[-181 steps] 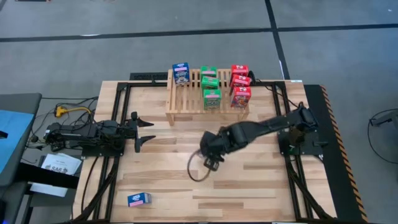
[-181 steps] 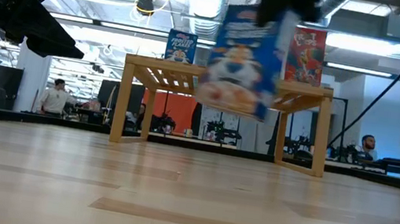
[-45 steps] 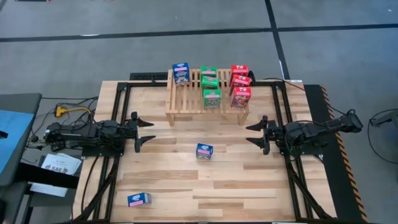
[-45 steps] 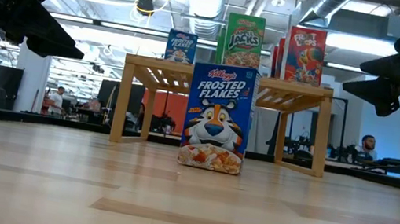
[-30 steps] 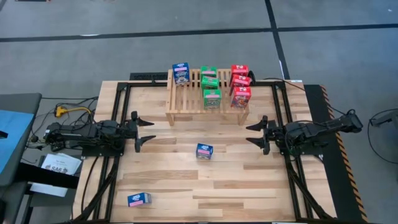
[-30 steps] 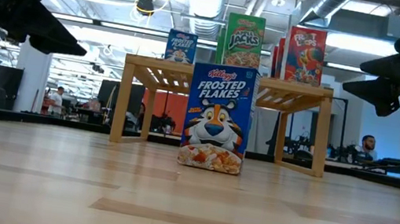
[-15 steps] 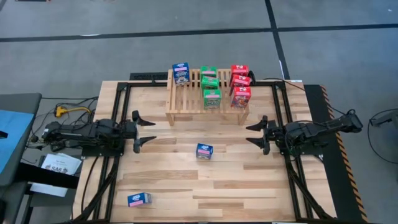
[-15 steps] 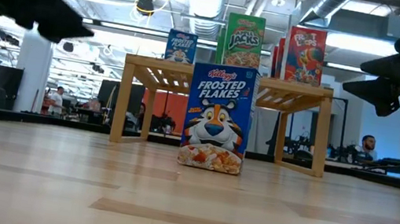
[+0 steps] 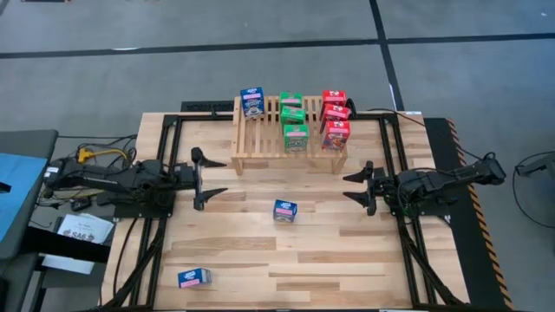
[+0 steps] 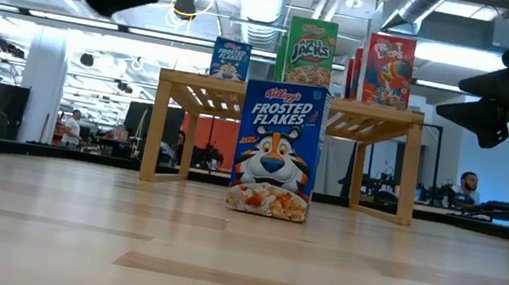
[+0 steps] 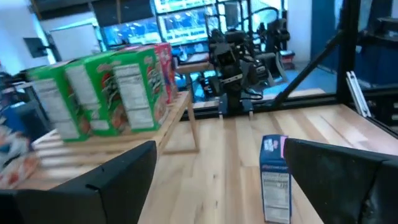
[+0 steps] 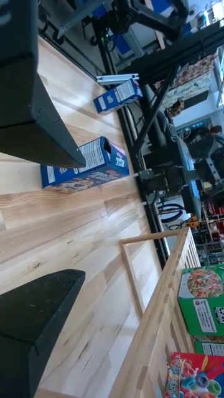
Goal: Stack cereal on shelf
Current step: Put the right blue cereal box on the shelf aligned with the other blue cereal box
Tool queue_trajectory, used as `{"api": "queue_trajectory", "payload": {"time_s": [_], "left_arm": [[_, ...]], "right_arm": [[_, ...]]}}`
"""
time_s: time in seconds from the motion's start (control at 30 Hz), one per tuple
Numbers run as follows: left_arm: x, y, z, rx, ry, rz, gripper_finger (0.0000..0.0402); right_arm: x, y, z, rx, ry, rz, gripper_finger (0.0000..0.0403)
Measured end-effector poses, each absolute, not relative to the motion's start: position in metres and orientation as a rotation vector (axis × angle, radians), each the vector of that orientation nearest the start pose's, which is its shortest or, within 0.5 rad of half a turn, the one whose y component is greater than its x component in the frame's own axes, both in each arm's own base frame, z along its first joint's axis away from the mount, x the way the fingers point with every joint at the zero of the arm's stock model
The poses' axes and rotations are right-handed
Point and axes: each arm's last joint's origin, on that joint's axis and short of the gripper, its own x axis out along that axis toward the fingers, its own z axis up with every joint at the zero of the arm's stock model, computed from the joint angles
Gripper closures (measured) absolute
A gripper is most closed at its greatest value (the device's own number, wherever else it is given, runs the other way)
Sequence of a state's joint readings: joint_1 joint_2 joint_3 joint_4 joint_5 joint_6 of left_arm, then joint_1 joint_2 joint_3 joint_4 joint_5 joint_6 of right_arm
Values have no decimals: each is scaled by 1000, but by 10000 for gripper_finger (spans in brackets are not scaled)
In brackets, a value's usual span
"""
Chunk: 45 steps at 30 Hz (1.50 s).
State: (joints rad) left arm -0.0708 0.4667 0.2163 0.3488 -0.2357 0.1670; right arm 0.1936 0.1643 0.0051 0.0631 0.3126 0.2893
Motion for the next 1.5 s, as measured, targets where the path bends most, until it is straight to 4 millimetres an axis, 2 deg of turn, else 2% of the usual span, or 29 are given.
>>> {"api": "queue_trajectory", "payload": {"time_s": [0.13, 0.23, 0.53, 0.73, 1.07, 1.5], "left_arm": [[156, -6, 246, 193, -28, 113, 58], [176, -8, 250, 201, 36, 87, 58], [237, -15, 240, 185, 208, -13, 58], [269, -17, 231, 186, 280, -33, 58], [301, -19, 210, 165, 368, -35, 58], [318, -22, 184, 121, 376, -86, 58]], "right_arm": [[106, 12, 158, 265, 75, -131, 96], [106, 12, 158, 264, 76, -132, 96], [106, 12, 158, 265, 75, -132, 96], [106, 12, 158, 264, 75, -133, 96], [106, 12, 158, 264, 75, -135, 96], [106, 12, 158, 264, 75, -135, 96]]}}
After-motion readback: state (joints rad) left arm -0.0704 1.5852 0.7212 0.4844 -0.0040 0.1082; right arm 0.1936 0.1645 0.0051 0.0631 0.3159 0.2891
